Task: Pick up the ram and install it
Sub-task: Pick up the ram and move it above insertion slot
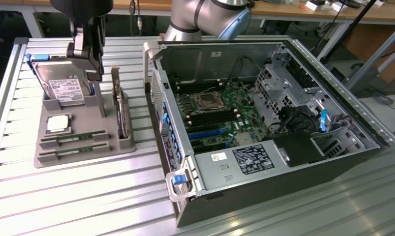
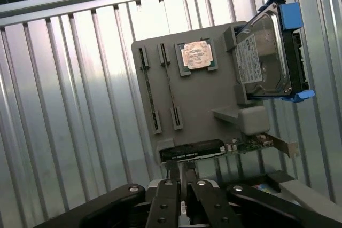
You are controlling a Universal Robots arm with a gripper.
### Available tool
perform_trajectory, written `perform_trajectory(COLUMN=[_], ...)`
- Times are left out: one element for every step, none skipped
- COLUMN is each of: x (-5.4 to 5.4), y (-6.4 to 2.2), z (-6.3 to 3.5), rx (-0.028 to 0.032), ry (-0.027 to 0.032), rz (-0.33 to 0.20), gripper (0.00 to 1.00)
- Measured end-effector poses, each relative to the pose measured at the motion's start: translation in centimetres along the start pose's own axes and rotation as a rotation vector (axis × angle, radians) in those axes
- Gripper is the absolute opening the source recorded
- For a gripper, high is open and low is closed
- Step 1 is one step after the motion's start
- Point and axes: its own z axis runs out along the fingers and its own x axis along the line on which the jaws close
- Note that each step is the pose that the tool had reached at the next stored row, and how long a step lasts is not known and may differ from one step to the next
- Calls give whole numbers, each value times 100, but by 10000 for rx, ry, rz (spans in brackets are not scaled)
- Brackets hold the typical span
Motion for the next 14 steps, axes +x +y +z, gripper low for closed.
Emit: perform_trajectory(x=[0,0,0,0,0,0,0,0,0,1,1,2,3,3], y=[0,0,0,0,0,0,0,-1,-1,-1,0,2,3,4], z=[0,0,0,0,0,0,3,11,16,25,35,47,55,60], rx=[0,0,0,0,0,0,0,1,0,0,0,-2,-3,-4], ry=[0,0,0,0,0,0,0,-1,0,0,-2,-6,-13,-19], rz=[0,0,-1,0,0,0,0,0,0,0,-1,0,-1,-1], gripper=[23,29,36,36,36,36,36,36,36,36,36,36,36,36])
